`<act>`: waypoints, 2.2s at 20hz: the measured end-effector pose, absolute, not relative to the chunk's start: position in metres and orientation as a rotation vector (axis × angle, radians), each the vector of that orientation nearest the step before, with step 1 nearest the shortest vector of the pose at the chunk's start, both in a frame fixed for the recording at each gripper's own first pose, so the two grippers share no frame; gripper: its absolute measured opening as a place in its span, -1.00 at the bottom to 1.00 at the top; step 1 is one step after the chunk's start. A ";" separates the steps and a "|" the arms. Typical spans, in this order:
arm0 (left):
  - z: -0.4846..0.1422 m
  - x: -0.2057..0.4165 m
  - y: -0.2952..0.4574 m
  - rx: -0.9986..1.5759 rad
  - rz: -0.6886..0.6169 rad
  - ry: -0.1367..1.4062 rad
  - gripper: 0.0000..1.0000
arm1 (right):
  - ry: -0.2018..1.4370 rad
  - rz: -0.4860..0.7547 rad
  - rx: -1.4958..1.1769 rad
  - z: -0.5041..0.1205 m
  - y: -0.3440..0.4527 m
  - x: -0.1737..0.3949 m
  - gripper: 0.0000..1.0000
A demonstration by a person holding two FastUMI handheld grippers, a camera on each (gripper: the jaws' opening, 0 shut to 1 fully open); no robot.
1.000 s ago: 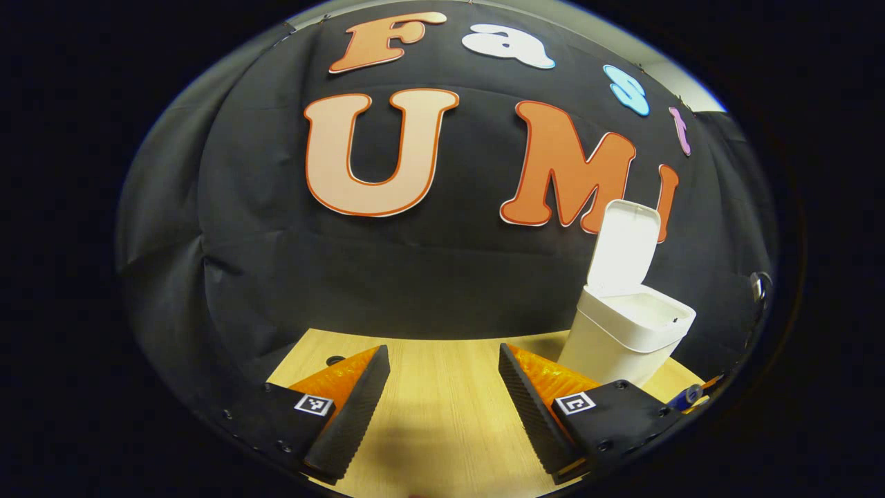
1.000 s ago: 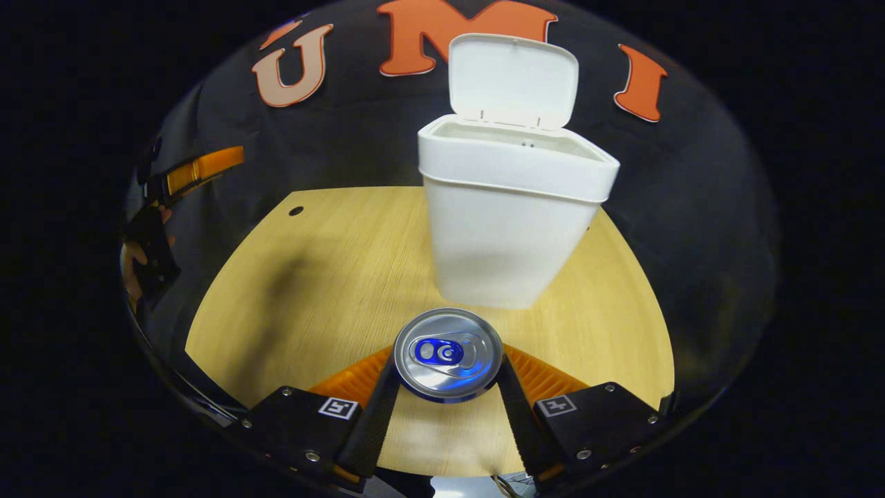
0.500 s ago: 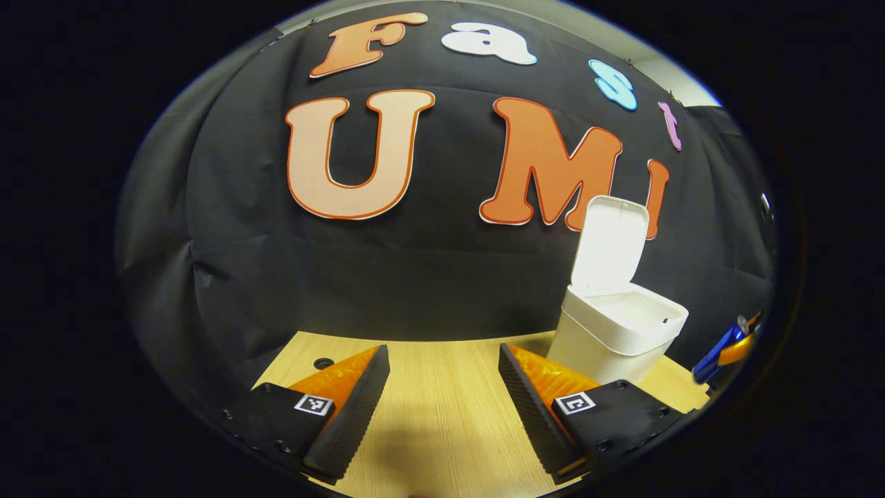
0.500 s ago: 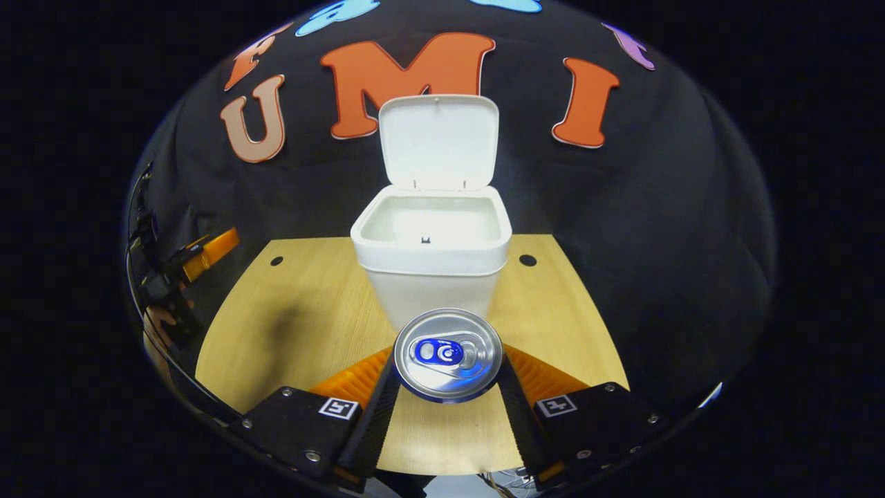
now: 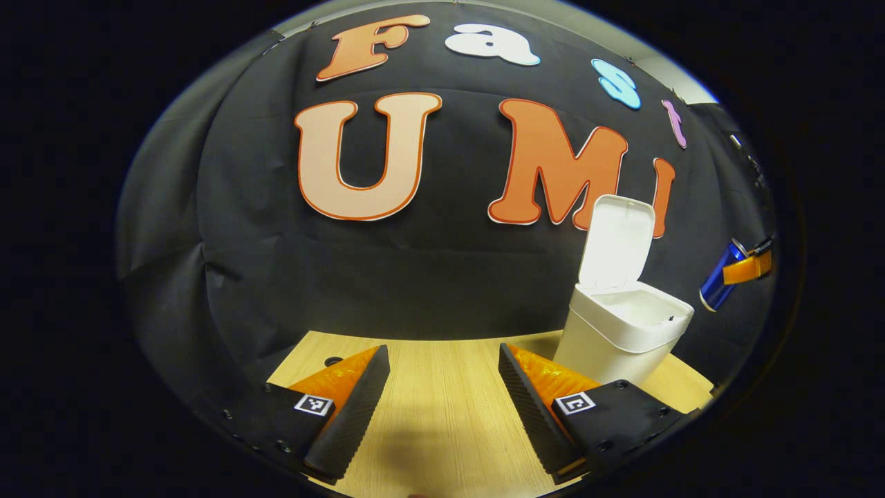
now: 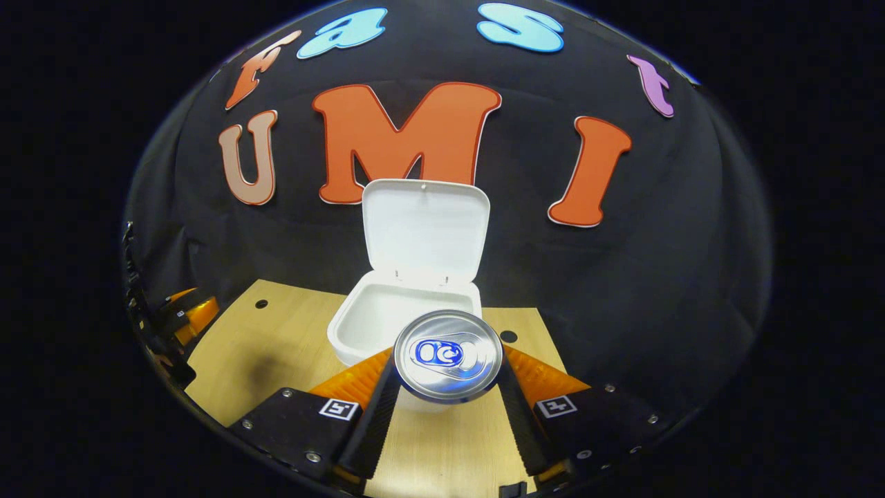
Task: Press the lid of the desktop garbage bin to open it, pick up the crumpled paper on the desktop and throw it into the bin, then pick up the pop can on the desktop and drop it into the bin, and finally close the garbage bin lid.
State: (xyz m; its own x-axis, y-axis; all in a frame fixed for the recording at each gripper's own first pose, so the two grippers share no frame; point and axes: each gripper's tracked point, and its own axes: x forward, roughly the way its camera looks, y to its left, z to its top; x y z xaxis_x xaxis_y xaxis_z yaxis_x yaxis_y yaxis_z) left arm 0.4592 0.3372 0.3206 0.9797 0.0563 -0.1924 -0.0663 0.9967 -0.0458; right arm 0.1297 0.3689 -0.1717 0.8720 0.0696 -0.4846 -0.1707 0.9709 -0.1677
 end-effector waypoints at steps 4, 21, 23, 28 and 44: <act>0.317 0.454 0.344 -0.052 0.080 0.202 1.00 | 0.501 0.142 -0.211 -0.178 0.373 0.165 0.56; 0.314 0.450 0.369 -0.041 0.117 0.216 1.00 | 0.535 0.089 -0.232 -0.205 0.362 0.198 0.98; 0.315 0.452 0.366 -0.038 0.109 0.215 1.00 | 0.535 0.073 -0.243 -0.202 0.357 0.198 0.98; 0.318 0.454 0.365 -0.024 0.098 0.207 1.00 | 0.543 0.067 -0.186 -0.181 0.356 0.196 0.97; 0.317 0.453 0.378 -0.034 0.118 0.203 1.00 | 0.567 0.137 -0.230 -0.041 0.408 0.269 0.98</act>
State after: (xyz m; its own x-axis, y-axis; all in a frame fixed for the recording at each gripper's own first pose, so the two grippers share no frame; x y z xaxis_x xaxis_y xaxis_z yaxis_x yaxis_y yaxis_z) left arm 0.4526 0.3778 0.3166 0.9726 0.1131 -0.2031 -0.1200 0.9925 -0.0221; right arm 0.2685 0.4083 -0.0411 0.8351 0.0652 -0.5462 -0.1916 0.9652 -0.1778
